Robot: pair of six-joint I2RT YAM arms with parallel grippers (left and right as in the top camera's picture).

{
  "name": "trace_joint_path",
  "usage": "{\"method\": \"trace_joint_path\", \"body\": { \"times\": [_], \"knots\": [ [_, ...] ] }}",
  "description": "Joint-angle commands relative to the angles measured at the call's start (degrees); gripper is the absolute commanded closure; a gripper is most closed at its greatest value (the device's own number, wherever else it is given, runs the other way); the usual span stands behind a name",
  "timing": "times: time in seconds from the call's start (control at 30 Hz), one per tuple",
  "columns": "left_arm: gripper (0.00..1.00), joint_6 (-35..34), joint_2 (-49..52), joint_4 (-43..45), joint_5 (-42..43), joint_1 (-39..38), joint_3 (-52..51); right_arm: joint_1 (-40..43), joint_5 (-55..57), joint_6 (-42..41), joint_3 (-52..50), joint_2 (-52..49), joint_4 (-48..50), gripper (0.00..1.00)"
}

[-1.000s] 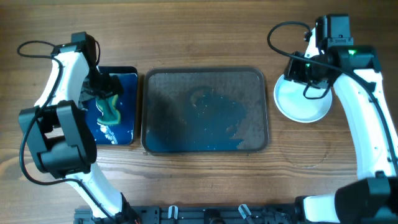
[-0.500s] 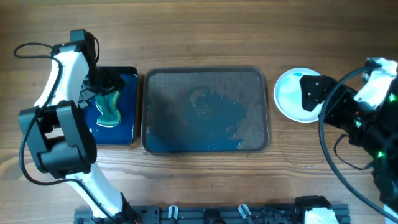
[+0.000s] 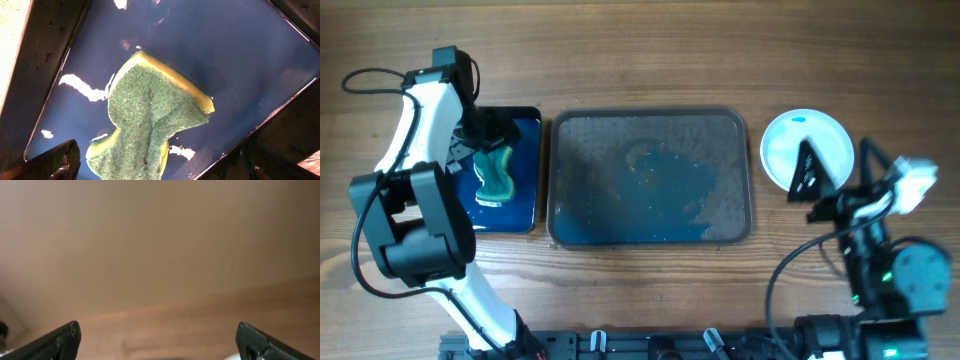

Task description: Clean dirty plates on tray and stack at the side

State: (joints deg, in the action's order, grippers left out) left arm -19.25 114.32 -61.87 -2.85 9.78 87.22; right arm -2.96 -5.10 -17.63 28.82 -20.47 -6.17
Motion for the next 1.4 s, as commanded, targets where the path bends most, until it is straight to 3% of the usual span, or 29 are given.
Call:
{"method": "trace_joint_path", "body": {
  "times": [0.0, 0.1, 0.2, 0.97, 1.1, 1.23, 1.37],
  "knots": [
    [0.0, -0.72, -1.44, 0.0, 0.48, 0.2, 0.87, -0.09, -3.1, 3.04, -13.16, 9.16, 4.87, 0.0],
    [0.0, -0.72, -1.44, 0.0, 0.48, 0.2, 0.87, -0.09, -10.16, 7.72, -23.39, 15.65, 10.84, 0.0],
    [0.0, -0.72, -1.44, 0.0, 0.48, 0.2, 0.87, -0.09, -12.61, 6.97, -28.59, 20.06, 10.4, 0.0],
    [0.0, -0.72, -1.44, 0.0, 0.46, 0.26, 0.87, -0.09, -12.76, 6.97, -28.52, 20.2, 7.63, 0.0],
    [0.0, -0.57, -8.68, 0.79, 0.48, 0.17, 0.74, -0.09, -12.76, 6.97, -28.52, 20.2, 7.63, 0.0],
    [0.0, -0.52, -26.29, 20.79, 4.81, -2.1, -8.2, -0.09, -12.76, 6.95, -28.52, 20.2, 7.63, 0.0],
    [0.0, 4.26, -49.7, 41.94, 4.96, -4.42, -29.0, -0.09, -12.76, 6.95, -28.52, 20.2, 7.63, 0.0]
  ]
}}
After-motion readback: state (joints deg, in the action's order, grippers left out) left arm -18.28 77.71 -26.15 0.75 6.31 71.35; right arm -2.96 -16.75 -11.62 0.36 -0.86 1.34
